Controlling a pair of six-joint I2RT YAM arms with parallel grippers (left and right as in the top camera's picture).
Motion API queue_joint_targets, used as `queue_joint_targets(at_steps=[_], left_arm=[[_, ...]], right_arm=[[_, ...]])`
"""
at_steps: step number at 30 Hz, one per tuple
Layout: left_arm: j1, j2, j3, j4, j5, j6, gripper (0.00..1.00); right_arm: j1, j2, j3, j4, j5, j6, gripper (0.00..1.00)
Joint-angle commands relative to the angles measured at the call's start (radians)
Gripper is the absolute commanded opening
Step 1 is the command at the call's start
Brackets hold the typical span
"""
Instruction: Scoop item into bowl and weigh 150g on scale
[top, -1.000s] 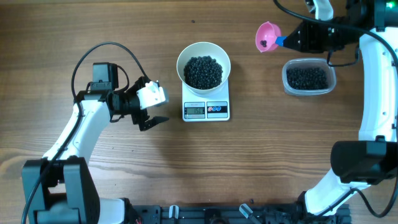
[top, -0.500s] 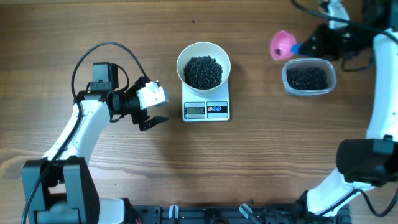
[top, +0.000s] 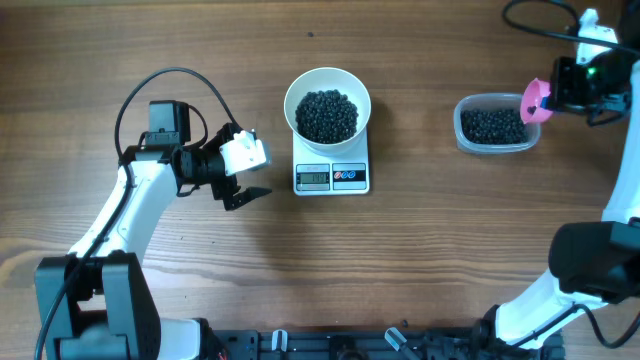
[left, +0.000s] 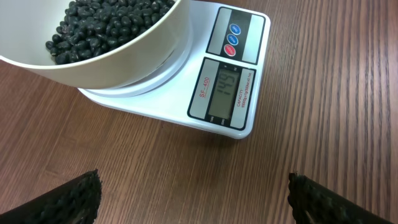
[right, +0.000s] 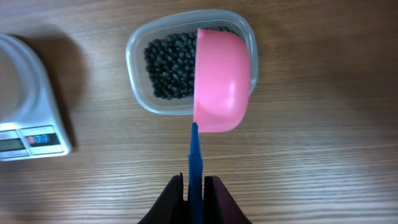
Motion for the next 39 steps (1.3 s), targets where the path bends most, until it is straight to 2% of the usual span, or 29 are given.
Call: queue_joint_targets(at_steps=[1,5,8,18,30,34,39], left_arm=[[0.005,-0.015,-0.003,0.001,0.008,0.019,1.0],[0.005,-0.015,-0.003,0.001,0.008,0.019,1.0],[0.005,-0.015,-0.003,0.001,0.008,0.019,1.0],[0.005,-0.015,-0.003,0.001,0.008,0.019,1.0],[0.005,-0.015,-0.003,0.001,0.007,0.019,1.0],[0.005,-0.015,-0.003,0.001,0.008,0.019,1.0],[0.005,-0.015,-0.003,0.001,0.008,0.019,1.0]], right_arm=[[0.082,-0.023,0.003,0.0,0.177,0.054,0.04],[0.181,-0.023,-0.085,0.0,0.322,0.124,0.04],[0.221,-0.023,-0.138,0.014,0.327,0.168,0.04],[0.236,-0.023,-0.14,0.103,0.323,0.338,0.04],[0.236,-0.023,-0.14,0.186,0.109,0.569,0.04],[0.236,-0.023,-0.14,0.221,-0.011,0.569,0.04],[0.229,-0.023,-0.14,0.191,-0.002,0.565,0.04]])
